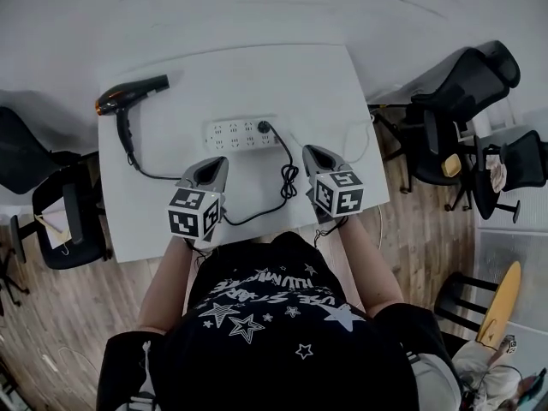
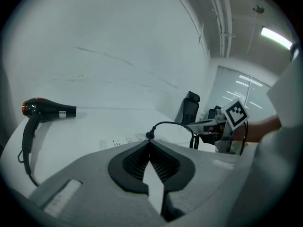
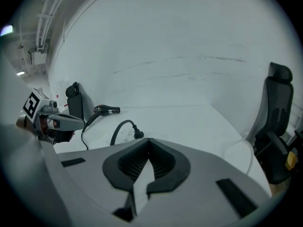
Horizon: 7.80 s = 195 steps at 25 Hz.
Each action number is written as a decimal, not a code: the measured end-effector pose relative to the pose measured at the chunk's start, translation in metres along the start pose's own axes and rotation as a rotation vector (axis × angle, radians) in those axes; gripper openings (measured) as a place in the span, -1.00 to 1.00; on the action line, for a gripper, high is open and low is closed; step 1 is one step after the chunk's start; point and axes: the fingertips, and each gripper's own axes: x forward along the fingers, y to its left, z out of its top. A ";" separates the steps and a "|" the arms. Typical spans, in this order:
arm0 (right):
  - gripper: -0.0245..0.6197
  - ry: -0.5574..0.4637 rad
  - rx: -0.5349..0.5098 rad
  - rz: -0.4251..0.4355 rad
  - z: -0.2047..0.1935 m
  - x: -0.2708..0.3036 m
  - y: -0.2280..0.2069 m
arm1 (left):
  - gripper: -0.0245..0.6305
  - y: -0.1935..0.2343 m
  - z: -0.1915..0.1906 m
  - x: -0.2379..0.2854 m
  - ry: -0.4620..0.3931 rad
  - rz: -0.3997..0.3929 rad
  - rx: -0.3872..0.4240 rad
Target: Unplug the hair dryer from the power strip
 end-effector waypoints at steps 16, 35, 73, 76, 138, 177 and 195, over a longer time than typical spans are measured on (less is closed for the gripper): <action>-0.67 0.101 -0.231 0.296 0.013 0.063 0.011 | -0.90 0.021 -0.008 0.058 0.117 0.090 0.003; -0.54 0.101 -0.420 0.466 0.006 0.089 0.026 | -0.90 0.033 -0.026 0.106 0.236 0.241 0.043; -0.72 0.073 -0.644 0.505 0.009 0.128 0.053 | -0.90 0.043 -0.041 0.112 0.389 0.257 -0.005; -0.72 0.078 -0.641 0.501 0.009 0.128 0.053 | -0.90 0.042 -0.039 0.112 0.391 0.267 0.005; -0.73 -0.082 -0.288 0.176 0.035 0.011 0.067 | -0.90 0.034 -0.042 0.106 0.278 0.225 0.348; -0.73 -0.120 -0.312 0.369 -0.075 -0.128 0.063 | -0.90 -0.120 -0.111 -0.043 0.078 0.397 0.223; -0.74 -0.148 -0.227 0.384 -0.120 -0.175 0.055 | -0.90 -0.188 -0.163 -0.112 0.092 0.492 0.140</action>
